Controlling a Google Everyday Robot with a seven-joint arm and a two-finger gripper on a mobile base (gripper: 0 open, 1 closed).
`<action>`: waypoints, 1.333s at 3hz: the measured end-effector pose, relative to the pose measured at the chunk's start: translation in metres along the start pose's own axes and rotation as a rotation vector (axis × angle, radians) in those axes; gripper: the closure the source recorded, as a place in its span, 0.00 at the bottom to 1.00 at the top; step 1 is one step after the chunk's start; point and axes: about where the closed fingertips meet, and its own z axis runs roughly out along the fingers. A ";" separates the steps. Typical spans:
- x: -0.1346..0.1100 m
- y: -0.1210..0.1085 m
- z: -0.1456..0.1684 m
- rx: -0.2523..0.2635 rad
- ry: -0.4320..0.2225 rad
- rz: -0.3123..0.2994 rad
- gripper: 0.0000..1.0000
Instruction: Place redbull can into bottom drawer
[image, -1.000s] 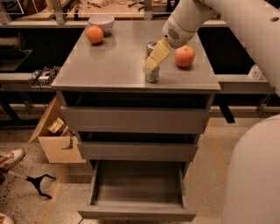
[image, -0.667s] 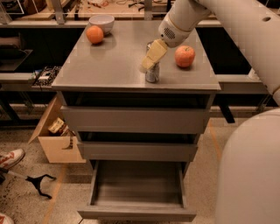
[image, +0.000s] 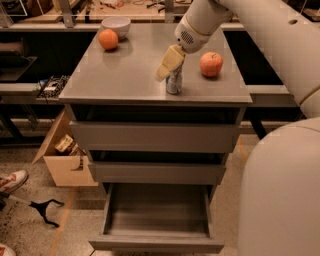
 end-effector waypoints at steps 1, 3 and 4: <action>-0.003 0.003 0.002 -0.012 -0.014 -0.017 0.49; 0.003 0.026 -0.014 -0.025 -0.044 -0.148 0.96; 0.009 0.061 -0.029 -0.041 -0.039 -0.305 1.00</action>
Offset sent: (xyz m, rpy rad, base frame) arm -0.0078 0.0047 0.0052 0.0407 -0.0318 0.0684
